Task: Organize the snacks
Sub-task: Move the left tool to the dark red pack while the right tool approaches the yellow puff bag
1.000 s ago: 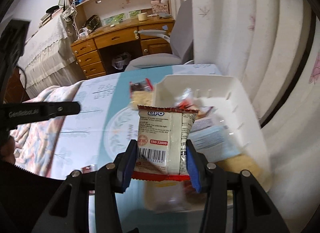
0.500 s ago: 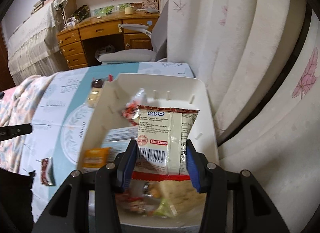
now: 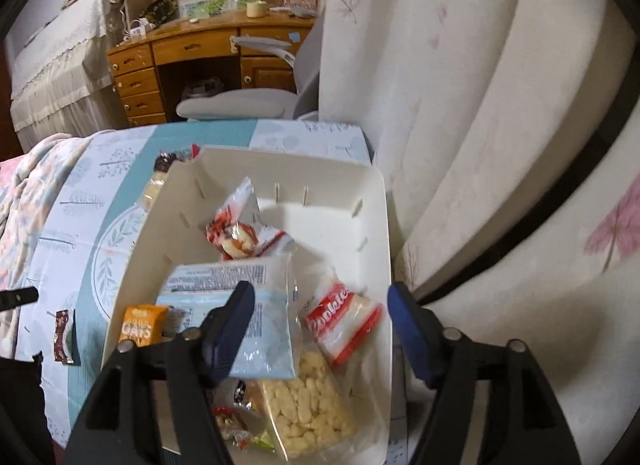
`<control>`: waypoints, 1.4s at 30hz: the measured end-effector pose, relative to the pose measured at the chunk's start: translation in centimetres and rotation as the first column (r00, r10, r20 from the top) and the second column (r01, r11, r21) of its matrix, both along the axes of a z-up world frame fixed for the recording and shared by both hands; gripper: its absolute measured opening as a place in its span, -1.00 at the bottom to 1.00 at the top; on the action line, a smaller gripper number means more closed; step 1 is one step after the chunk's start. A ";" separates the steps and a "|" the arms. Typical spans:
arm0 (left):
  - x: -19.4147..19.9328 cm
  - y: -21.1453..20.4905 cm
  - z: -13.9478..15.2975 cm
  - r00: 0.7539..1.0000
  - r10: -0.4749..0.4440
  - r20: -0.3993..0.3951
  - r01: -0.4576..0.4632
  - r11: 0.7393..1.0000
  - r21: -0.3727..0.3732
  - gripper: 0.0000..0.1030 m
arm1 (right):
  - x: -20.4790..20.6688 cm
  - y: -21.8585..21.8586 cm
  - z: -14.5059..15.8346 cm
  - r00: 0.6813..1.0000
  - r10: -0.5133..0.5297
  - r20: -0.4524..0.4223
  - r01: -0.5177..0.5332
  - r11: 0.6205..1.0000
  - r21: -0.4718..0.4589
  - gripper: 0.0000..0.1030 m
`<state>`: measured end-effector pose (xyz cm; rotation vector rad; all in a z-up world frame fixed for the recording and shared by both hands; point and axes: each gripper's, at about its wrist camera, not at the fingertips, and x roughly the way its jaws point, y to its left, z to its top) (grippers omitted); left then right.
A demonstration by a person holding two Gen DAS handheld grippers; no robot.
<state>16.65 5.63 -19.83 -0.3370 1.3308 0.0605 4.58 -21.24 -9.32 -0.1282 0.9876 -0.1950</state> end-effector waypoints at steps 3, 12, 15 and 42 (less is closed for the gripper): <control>-0.4 0.4 -0.6 0.999 0.033 -0.024 -0.032 0.999 0.018 0.34 | 0.7 0.3 0.5 0.999 0.046 0.011 -0.046 0.999 -0.010 0.38; -1.6 1.8 -2.9 0.984 0.121 -0.128 -0.120 0.993 0.016 0.37 | 4.4 2.7 2.8 0.980 0.199 0.032 -0.199 0.980 -0.011 0.39; -1.6 2.0 -4.2 0.973 0.147 -0.177 -0.144 0.989 0.028 0.37 | 6.0 4.1 3.7 0.962 0.270 0.034 -0.269 0.963 -0.024 0.40; 0.2 3.4 -11.5 0.874 0.229 -0.429 -0.277 0.959 -0.052 0.37 | 20.0 17.5 -5.9 0.637 0.684 -0.356 -0.709 0.701 0.078 0.54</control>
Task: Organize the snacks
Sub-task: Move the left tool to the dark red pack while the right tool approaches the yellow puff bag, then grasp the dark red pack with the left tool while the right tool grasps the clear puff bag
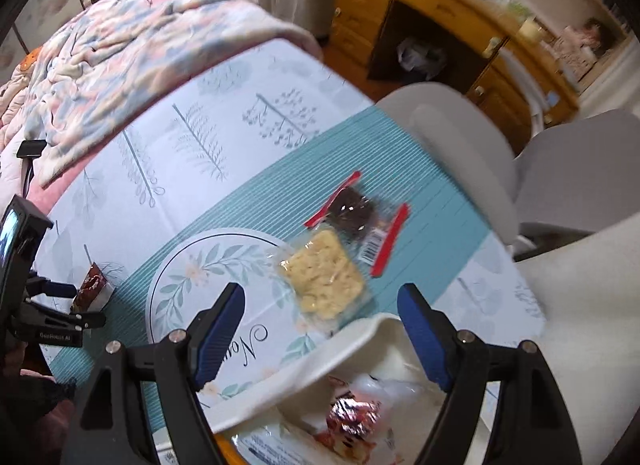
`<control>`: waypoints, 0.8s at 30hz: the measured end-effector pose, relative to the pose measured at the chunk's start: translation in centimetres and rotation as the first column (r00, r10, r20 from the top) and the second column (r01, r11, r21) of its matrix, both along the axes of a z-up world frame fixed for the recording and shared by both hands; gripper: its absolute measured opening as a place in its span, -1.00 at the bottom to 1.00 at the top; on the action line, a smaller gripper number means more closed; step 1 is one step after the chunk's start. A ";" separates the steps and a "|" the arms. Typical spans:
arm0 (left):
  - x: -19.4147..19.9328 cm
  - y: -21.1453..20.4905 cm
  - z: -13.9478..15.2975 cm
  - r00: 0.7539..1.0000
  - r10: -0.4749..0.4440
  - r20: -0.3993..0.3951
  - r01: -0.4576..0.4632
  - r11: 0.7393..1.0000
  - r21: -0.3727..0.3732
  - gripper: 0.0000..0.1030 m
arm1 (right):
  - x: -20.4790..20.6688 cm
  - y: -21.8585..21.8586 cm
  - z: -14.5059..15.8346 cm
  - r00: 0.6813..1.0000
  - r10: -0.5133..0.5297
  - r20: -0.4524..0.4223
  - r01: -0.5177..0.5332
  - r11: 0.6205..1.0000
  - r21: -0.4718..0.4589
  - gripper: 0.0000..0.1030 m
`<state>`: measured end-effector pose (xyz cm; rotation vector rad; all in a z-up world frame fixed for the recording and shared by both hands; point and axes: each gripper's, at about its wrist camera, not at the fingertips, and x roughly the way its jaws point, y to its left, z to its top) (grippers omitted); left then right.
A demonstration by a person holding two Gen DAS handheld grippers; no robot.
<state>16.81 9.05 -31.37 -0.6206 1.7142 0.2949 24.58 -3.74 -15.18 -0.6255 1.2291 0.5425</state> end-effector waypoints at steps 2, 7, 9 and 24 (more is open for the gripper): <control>0.9 -0.1 -0.2 1.000 -0.006 0.001 0.006 1.000 0.010 0.37 | 0.6 0.3 -1.1 1.000 -0.008 -0.027 0.007 1.000 -0.010 0.54; 1.5 -1.0 -0.7 1.000 -0.004 -0.004 0.004 1.000 0.024 0.37 | 2.1 1.2 -4.0 0.994 -0.026 -0.103 0.020 0.998 -0.062 0.54; 1.8 -1.3 -0.8 1.000 -0.007 -0.006 0.007 1.000 0.028 0.37 | 2.6 1.3 -5.0 0.990 -0.041 -0.133 0.030 0.996 -0.078 0.54; 2.6 -4.4 0.0 0.994 -0.102 -0.047 0.106 0.989 0.102 -0.21 | 4.2 1.7 -9.8 0.971 -0.133 -0.200 0.098 0.980 -0.172 0.54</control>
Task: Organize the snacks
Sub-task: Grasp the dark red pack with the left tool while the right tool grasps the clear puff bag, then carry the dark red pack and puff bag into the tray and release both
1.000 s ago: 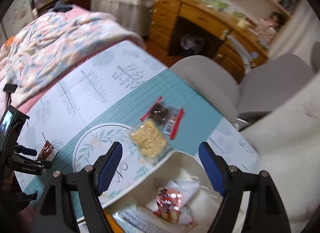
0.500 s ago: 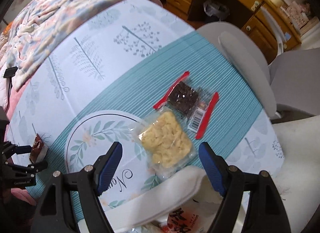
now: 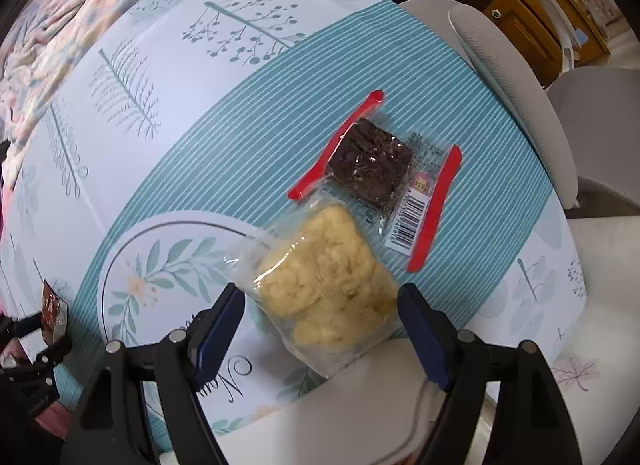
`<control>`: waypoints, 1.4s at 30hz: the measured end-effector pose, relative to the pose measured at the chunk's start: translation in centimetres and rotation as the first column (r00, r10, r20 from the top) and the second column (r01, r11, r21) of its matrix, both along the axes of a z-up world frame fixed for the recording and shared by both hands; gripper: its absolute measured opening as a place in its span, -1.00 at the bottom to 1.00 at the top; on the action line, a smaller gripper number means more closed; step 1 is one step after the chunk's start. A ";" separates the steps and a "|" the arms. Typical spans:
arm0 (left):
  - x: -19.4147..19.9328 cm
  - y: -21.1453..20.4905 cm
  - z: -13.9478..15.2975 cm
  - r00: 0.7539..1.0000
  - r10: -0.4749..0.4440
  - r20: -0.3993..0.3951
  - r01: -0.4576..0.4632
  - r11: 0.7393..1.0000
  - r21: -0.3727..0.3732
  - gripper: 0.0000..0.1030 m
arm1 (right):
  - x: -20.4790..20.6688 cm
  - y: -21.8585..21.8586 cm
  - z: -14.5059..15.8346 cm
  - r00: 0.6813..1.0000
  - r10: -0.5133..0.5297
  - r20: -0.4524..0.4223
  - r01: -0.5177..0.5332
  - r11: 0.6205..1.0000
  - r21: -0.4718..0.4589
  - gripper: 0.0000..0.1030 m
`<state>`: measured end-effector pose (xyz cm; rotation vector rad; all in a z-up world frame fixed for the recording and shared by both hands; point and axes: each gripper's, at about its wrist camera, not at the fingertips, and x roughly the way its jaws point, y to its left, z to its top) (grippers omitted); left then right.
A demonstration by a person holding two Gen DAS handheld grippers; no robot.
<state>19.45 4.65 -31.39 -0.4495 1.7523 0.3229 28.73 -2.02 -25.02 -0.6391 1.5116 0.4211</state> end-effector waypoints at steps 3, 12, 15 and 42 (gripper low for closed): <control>0.0 -0.1 0.1 1.000 0.004 0.001 -0.004 1.000 0.000 -0.26 | 0.1 -0.1 0.0 1.000 -0.023 0.013 0.022 1.000 0.017 0.53; -0.4 0.1 1.0 1.000 0.017 0.017 -0.017 0.999 -0.029 -0.29 | -1.0 -0.7 0.2 0.997 -0.072 0.002 0.072 0.997 0.041 0.23; -0.5 0.0 1.1 1.000 0.016 0.020 -0.015 0.999 -0.034 -0.30 | -1.8 0.0 0.4 0.997 -0.071 -0.008 0.071 0.996 0.049 0.20; -6.0 3.7 5.4 0.996 -0.039 0.085 0.050 0.991 -0.121 -0.32 | -9.7 -0.2 10.5 0.968 -0.246 0.045 0.227 0.941 0.253 0.19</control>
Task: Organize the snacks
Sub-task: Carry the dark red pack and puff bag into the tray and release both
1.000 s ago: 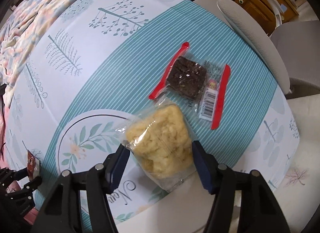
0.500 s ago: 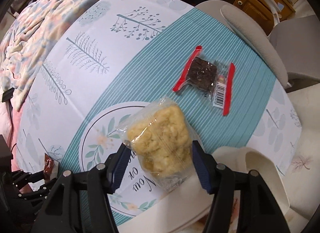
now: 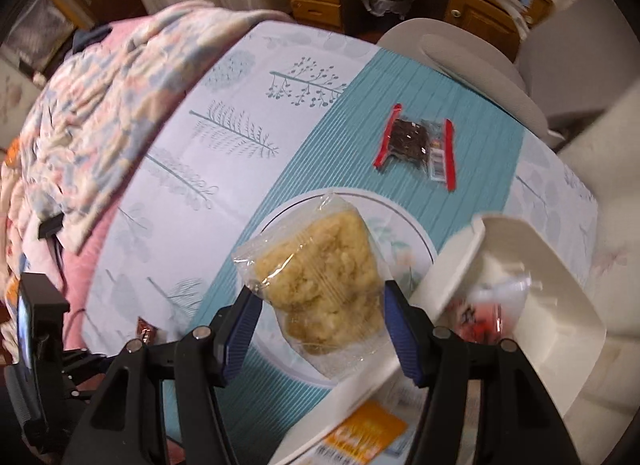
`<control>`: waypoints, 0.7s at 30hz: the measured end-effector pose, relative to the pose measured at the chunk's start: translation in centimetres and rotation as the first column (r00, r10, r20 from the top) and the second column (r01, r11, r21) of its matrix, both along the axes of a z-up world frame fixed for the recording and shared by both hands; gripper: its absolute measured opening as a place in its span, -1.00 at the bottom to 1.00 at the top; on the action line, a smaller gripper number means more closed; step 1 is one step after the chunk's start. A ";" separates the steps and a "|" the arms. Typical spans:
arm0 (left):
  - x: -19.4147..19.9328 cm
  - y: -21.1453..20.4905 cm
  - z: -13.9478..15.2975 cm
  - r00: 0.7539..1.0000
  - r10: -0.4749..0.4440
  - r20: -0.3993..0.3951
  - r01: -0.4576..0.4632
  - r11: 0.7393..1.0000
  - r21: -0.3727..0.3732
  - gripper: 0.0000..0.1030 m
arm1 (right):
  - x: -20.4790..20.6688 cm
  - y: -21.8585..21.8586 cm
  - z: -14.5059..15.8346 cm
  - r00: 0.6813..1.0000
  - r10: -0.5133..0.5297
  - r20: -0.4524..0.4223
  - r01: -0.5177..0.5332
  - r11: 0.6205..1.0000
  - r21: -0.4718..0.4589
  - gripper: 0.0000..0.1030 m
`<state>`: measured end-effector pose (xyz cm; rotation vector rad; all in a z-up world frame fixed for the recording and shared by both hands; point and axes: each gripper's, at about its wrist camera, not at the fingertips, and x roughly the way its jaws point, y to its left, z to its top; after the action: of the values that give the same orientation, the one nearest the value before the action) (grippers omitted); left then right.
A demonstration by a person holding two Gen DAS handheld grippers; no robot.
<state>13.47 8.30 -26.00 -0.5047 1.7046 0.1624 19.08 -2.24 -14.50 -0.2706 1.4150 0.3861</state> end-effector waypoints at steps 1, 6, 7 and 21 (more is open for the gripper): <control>0.1 -0.4 0.4 1.000 -0.006 0.006 0.006 1.000 0.000 -0.32 | -0.3 -0.1 0.3 1.000 -0.018 0.000 0.018 1.000 0.009 0.19; 0.4 -1.8 3.1 0.997 -0.055 0.049 0.055 0.999 0.000 -0.32 | -2.6 -2.6 2.3 0.990 -0.137 -0.019 0.138 0.989 0.059 0.19; 0.5 -2.0 3.6 0.996 -0.064 0.056 0.064 0.998 -0.001 -0.32 | -3.0 -3.1 2.6 0.988 -0.154 -0.021 0.155 0.986 0.067 0.19; 3.7 -10.3 10.3 0.947 -0.272 0.171 0.271 0.962 0.029 -0.32 | -9.3 -13.1 5.7 0.901 -0.431 -0.046 0.431 0.881 0.195 0.19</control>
<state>17.21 -1.99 -15.74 -0.2670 1.5835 -0.0756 9.79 -15.38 -8.77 0.2131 1.3793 0.1566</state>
